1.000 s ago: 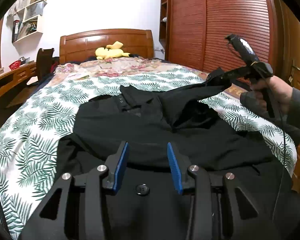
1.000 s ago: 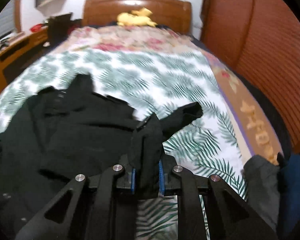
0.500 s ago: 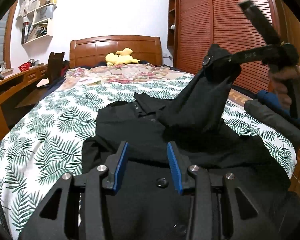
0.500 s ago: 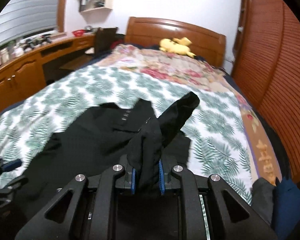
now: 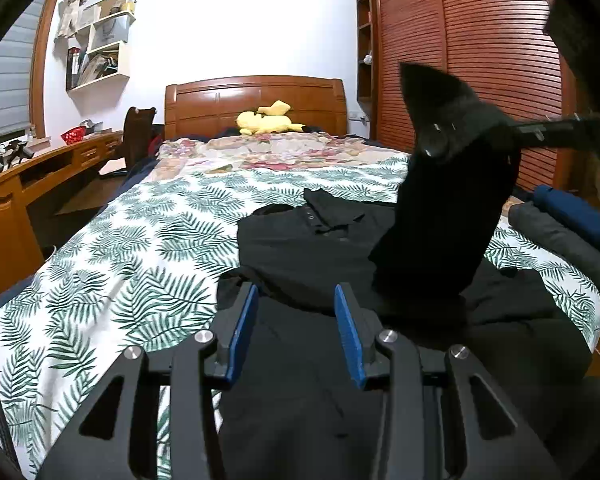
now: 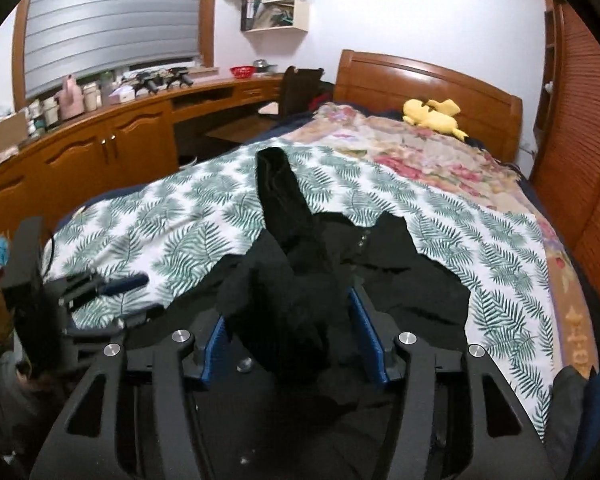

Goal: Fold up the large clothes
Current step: 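Grasp the coat side edge with the right tool and lift it up, then lay the lifted coat side over the coat body and open the right tool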

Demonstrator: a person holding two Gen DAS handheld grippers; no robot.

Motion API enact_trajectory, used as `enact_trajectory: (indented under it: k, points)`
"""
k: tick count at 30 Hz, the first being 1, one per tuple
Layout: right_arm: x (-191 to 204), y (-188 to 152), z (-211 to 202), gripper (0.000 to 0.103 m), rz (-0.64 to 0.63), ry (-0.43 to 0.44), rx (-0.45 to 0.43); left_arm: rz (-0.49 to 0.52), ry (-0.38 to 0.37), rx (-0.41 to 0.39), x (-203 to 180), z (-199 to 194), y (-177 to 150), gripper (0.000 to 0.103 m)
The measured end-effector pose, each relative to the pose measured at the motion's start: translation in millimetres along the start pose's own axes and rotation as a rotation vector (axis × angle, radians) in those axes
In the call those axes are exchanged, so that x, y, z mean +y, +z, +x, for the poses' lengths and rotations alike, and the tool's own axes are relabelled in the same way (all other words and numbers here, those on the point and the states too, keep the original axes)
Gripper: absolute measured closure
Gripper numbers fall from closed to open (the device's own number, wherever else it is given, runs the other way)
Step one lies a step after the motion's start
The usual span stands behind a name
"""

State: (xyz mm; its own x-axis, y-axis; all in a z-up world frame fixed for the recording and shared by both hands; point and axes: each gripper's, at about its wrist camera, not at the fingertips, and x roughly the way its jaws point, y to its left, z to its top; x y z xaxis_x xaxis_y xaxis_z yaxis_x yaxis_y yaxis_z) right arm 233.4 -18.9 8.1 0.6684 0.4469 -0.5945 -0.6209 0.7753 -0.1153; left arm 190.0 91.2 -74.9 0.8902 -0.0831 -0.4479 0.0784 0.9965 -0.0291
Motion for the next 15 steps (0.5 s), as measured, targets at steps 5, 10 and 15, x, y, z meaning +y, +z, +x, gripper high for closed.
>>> enact_trajectory:
  k: [5, 10, 15]
  points:
    - [-4.8, -17.9, -1.6, 0.045, 0.004, 0.000, 0.020, -0.017, 0.018, -0.010, 14.6, -8.7, -0.8, 0.065]
    - [2.1, -35.0, -11.2, 0.034, 0.000, 0.024, 0.026, -0.036, 0.030, -0.014, 24.7, -14.0, -2.5, 0.065]
    - [19.3, -40.9, -23.2, 0.025, 0.006, 0.089, 0.014, -0.042, 0.031, -0.015, 29.1, -17.9, -4.1, 0.065]
